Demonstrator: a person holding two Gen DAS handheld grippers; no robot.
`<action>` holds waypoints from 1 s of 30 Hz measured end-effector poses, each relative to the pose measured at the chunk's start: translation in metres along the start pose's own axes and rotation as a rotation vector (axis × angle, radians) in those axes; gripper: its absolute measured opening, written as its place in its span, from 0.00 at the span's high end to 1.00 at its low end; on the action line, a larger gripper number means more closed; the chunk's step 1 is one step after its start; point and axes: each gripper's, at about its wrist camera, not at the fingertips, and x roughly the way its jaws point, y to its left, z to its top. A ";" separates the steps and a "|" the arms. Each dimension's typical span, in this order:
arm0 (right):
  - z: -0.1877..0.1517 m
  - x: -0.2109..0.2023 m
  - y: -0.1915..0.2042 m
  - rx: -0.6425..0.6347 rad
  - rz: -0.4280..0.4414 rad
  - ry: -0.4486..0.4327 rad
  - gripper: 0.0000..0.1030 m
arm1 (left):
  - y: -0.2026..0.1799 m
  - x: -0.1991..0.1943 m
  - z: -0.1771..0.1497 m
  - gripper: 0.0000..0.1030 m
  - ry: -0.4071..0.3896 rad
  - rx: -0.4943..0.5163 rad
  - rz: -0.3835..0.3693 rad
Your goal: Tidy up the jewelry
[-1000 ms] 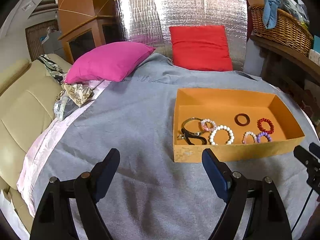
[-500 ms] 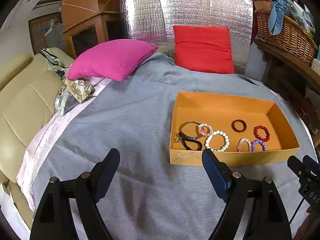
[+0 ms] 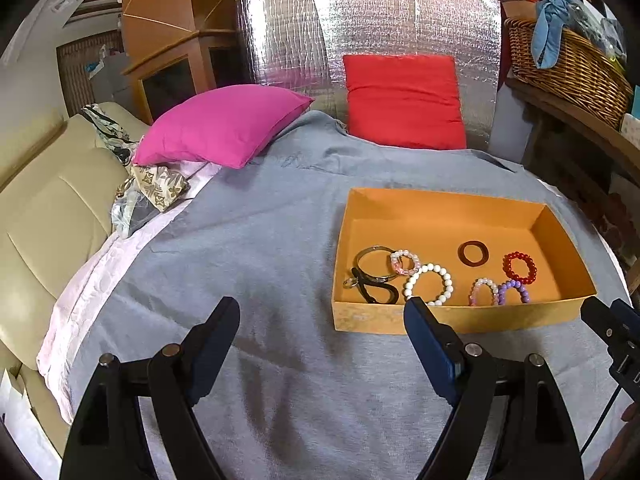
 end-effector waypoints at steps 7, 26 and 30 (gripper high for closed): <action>0.001 0.001 0.001 -0.004 0.001 0.000 0.25 | -0.002 0.000 0.001 0.18 -0.002 -0.001 -0.005; 0.003 0.009 0.000 -0.009 -0.013 0.011 0.25 | -0.001 0.001 0.003 0.18 -0.005 -0.011 0.007; 0.004 0.012 0.000 -0.006 -0.015 0.015 0.25 | 0.000 0.003 0.003 0.18 -0.004 -0.015 0.011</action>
